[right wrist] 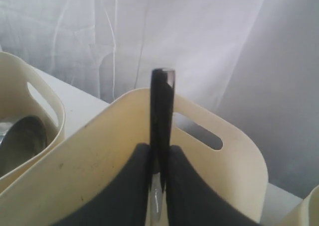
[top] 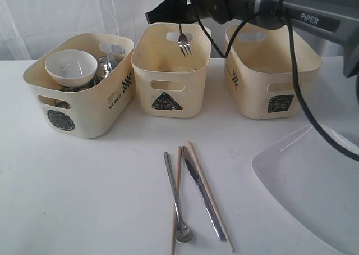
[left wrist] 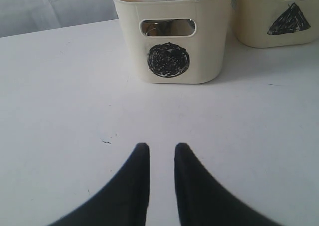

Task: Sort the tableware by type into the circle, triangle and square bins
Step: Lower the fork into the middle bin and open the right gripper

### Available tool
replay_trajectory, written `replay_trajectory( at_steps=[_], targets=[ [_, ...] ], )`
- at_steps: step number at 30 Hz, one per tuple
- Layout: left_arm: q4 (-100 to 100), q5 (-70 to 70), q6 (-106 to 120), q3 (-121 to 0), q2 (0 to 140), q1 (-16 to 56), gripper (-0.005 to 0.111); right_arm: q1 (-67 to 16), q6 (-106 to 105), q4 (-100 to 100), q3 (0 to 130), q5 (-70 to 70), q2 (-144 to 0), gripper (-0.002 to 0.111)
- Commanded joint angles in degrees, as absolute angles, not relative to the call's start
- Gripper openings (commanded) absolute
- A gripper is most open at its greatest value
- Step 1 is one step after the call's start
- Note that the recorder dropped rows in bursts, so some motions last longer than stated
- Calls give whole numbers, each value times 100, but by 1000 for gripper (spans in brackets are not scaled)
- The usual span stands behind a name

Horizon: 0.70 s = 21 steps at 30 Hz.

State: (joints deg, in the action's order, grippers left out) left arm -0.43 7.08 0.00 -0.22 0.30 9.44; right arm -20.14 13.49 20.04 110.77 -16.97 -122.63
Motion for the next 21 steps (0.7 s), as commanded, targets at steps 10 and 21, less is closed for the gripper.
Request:
replay_trajectory(
  at_steps=[10, 21],
  targets=[
    [-52, 731, -41, 0, 0, 930, 25, -1993, 782, 1189, 11133, -1880, -12339, 4],
    [-52, 731, -41, 0, 0, 930, 25, -1993, 561, 923, 11133, -1931, -12328, 35]
  ],
)
